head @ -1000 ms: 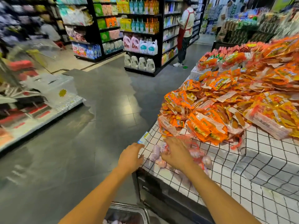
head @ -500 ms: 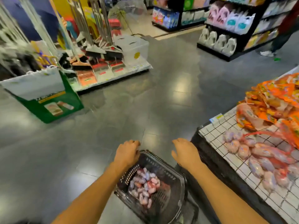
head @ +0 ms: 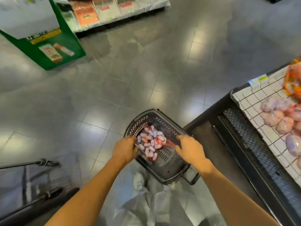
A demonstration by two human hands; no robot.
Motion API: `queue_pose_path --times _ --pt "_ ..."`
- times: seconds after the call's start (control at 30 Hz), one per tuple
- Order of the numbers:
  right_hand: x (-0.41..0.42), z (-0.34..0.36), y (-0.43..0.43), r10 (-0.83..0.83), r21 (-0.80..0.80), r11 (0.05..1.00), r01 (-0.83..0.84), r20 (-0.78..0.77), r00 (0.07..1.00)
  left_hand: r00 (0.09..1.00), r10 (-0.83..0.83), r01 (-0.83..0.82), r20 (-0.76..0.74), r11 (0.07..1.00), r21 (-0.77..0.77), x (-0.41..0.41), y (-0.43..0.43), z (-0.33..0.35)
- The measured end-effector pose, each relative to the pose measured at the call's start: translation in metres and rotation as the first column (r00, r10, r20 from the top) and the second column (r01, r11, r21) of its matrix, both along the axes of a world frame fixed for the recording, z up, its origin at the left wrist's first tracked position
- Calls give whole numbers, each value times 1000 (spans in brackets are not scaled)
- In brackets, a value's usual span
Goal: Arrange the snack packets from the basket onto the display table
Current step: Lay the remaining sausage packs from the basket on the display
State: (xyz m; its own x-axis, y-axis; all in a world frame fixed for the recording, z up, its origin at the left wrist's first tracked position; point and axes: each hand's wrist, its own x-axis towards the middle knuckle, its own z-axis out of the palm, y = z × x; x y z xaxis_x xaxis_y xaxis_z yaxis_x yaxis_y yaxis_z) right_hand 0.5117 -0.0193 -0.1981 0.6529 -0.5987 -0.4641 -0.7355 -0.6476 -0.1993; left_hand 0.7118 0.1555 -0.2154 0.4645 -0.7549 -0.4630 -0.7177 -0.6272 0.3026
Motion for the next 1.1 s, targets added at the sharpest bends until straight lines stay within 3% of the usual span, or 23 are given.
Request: queue_pose_path --times 0.17,0.33,0.6,1.1 --pt "-12 -43 -23 50 75 996 -42 -107 993 997 55 -53 -62 998 35 -26 -9 -42" --pt "-29 -102 -47 99 160 984 -82 -99 990 974 188 -178 -123 980 88 -66 -29 -92" --pt "-39 -223 -59 142 307 947 -92 -144 979 881 394 -342 -261 913 224 -122 -37 -205" --pt "-37 -457 -51 40 370 928 52 -236 971 793 460 -336 -399 877 344 -132 -66 -443"
